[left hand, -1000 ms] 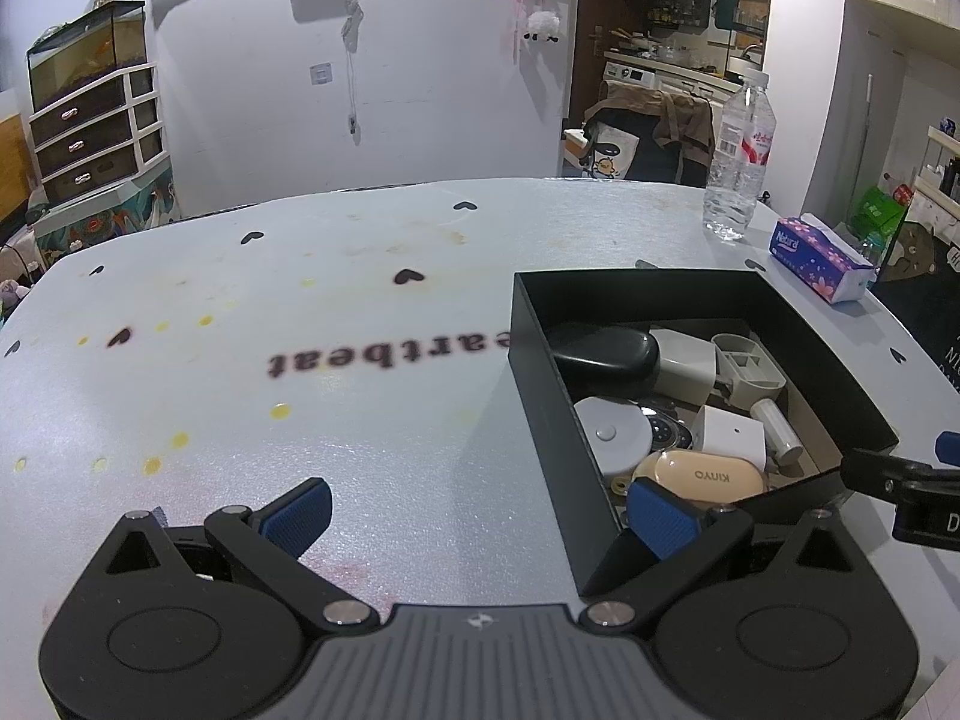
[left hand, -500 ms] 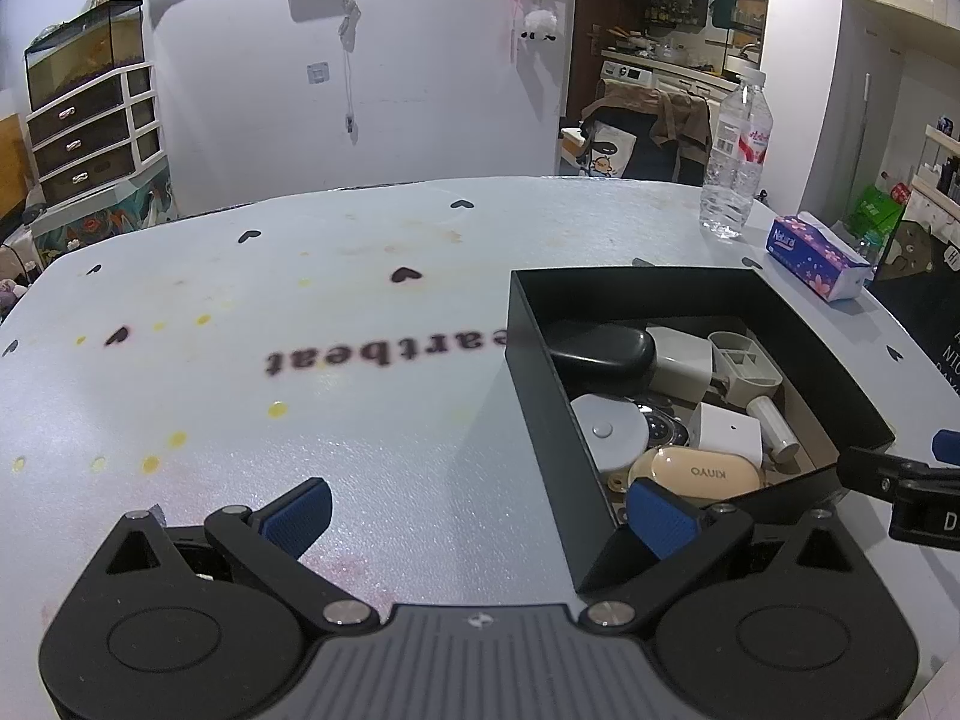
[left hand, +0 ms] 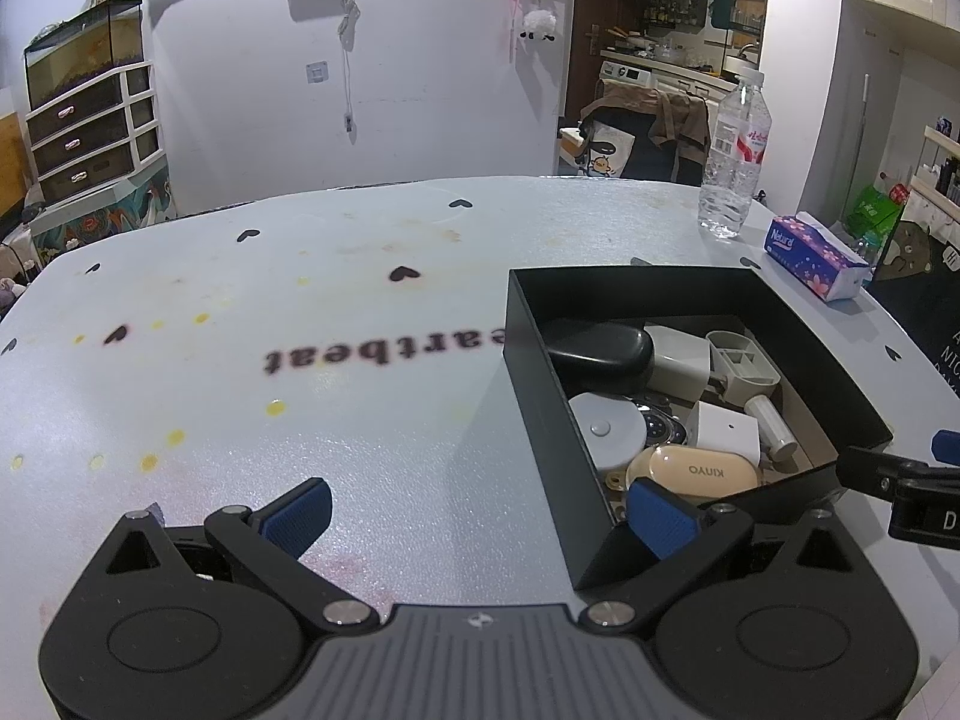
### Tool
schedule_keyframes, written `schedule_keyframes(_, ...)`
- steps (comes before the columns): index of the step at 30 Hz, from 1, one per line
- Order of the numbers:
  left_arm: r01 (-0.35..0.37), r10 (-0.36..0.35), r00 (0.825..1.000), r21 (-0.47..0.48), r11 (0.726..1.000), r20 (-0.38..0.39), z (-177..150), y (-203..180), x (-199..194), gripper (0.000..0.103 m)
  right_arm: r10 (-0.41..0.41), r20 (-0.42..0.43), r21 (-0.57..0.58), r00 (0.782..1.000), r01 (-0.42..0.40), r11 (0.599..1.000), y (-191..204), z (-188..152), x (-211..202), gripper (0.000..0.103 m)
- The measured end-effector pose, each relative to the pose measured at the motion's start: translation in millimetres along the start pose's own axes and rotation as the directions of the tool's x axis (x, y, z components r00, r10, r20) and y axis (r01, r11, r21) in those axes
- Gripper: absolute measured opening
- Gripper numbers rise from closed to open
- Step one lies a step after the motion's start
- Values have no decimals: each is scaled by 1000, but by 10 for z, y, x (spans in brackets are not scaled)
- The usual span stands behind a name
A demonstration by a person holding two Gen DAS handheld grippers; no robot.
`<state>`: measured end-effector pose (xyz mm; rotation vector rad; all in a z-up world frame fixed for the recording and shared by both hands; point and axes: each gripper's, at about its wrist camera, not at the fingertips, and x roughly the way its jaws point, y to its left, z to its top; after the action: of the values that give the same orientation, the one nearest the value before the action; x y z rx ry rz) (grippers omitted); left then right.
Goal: Organize rigid objects
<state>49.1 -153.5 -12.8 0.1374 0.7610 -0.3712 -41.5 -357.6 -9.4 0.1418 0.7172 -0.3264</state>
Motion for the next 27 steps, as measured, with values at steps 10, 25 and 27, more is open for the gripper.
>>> schedule_keyframes(10,0,0,1000,-1,1000,0,4,0,2,103,1,0,2,1000,-1,1000,-1,-6,-12,100)
schedule_keyframes(25,0,0,1000,-1,1000,0,5,-2,3,103,2,0,5,1000,-2,1000,-13,-9,-10,100)
schedule_keyframes(27,1,-1,1000,0,1000,0,0,-10,0,103,3,-1,5,1000,-3,1000,-14,-9,-11,100)
